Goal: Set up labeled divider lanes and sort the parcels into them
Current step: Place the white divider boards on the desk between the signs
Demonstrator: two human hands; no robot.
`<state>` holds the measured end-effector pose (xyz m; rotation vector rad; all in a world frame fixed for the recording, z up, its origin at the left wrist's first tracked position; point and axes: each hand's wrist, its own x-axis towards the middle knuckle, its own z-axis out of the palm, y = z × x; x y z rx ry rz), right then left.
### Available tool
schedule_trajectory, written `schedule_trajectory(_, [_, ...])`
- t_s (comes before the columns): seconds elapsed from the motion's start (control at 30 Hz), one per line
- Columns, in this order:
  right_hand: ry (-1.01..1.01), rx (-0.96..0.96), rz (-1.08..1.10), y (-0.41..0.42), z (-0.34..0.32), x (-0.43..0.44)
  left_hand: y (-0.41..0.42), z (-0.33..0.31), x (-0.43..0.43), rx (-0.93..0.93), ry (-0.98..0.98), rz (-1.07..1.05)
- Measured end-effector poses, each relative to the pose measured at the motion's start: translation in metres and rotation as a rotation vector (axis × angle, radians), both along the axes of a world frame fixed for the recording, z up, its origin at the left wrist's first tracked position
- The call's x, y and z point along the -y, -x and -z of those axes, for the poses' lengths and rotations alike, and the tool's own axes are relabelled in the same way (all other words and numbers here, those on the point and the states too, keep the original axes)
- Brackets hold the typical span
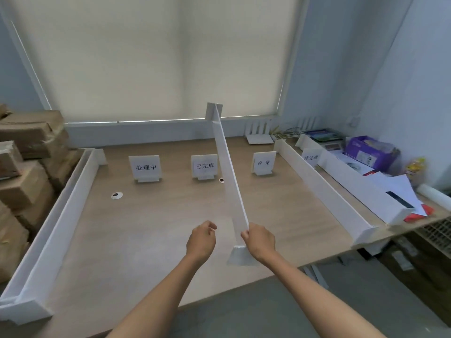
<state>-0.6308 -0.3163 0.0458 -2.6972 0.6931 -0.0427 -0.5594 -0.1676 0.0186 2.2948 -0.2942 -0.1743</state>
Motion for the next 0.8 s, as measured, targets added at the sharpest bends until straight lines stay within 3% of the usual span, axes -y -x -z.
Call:
schedule_trajectory(0.43, [-0.023,-0.179,0.085,-0.043,0.054,0.127,-0.064,0.028,0.127,-0.081,-0.016,0.049])
schedule_trajectory(0.8, [-0.025,-0.378,-0.001,-0.065,0.106,0.208,-0.120,0.040,0.185,-0.125,-0.036,0.009])
